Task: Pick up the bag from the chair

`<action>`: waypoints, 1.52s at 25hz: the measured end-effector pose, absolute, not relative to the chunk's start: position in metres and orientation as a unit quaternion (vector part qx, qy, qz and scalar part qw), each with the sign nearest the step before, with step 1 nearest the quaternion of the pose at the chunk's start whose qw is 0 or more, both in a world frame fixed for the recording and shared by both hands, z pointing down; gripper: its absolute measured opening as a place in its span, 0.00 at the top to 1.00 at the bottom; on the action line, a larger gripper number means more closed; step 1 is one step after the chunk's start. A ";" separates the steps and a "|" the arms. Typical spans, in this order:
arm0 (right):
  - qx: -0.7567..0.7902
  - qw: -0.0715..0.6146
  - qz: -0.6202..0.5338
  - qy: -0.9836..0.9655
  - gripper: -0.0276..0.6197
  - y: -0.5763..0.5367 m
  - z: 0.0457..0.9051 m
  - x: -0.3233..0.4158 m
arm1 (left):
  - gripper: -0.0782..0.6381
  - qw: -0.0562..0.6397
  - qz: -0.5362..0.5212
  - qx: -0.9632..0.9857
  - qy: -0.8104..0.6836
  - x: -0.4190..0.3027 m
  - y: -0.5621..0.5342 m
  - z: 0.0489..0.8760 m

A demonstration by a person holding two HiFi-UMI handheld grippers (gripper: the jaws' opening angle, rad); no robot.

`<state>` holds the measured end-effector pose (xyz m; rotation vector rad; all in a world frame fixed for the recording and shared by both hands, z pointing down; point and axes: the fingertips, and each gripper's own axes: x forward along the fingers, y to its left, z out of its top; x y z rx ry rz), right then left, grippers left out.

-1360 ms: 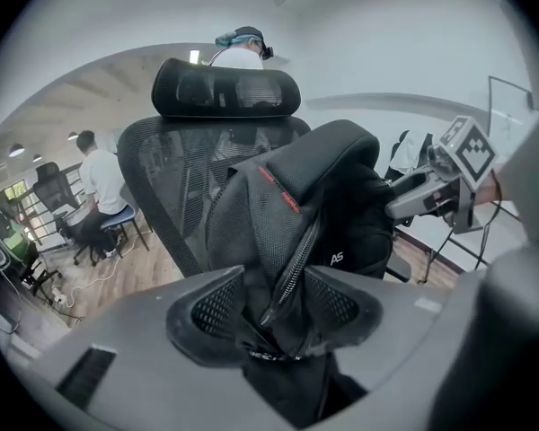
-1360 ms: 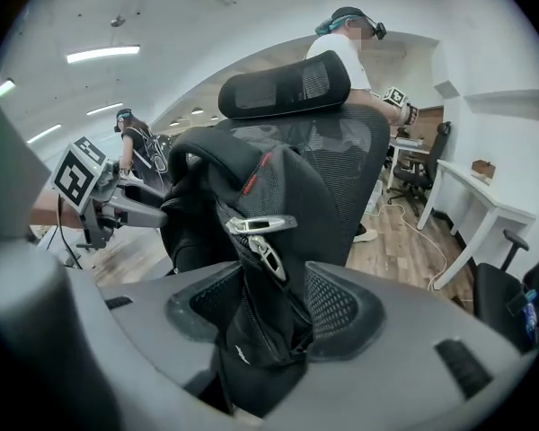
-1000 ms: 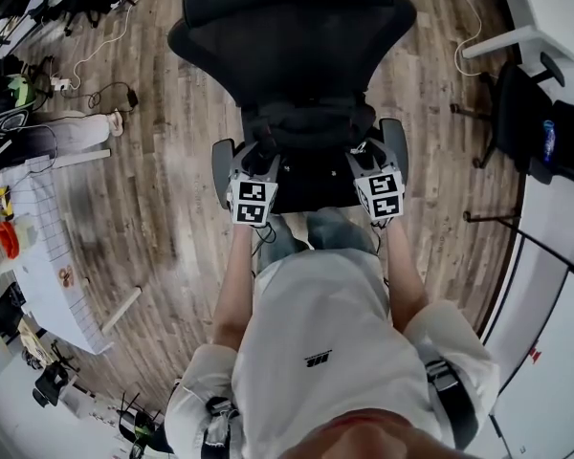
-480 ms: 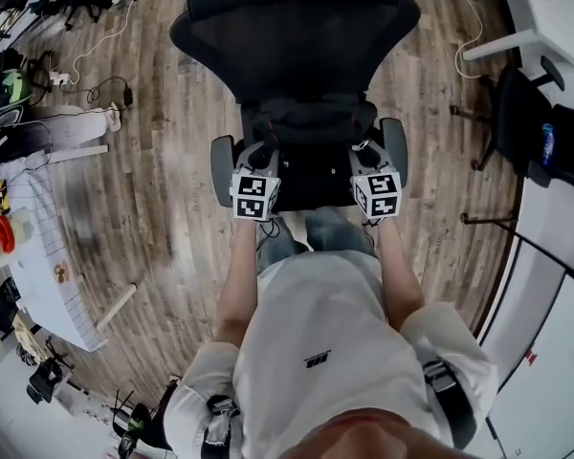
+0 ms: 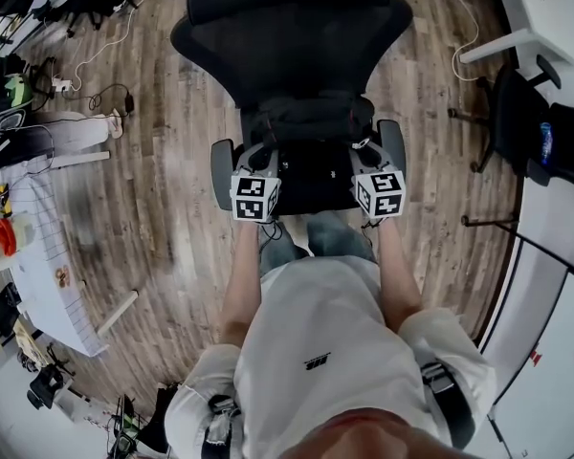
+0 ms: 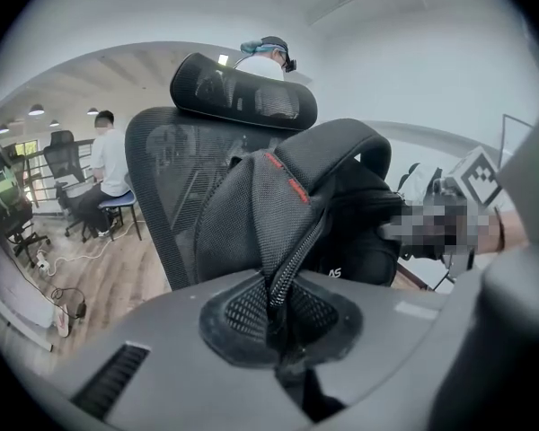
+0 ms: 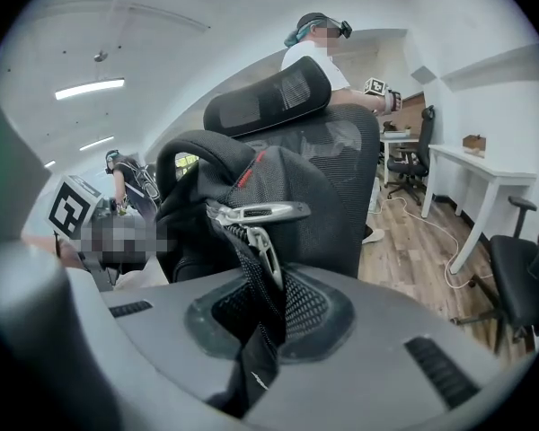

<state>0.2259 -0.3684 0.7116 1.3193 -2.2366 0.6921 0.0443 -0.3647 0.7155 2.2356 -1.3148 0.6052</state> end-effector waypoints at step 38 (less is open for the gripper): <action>0.485 0.113 0.100 -0.862 0.94 -0.338 0.468 0.230 | 0.87 0.089 0.097 0.852 -0.507 0.046 -0.331 0.470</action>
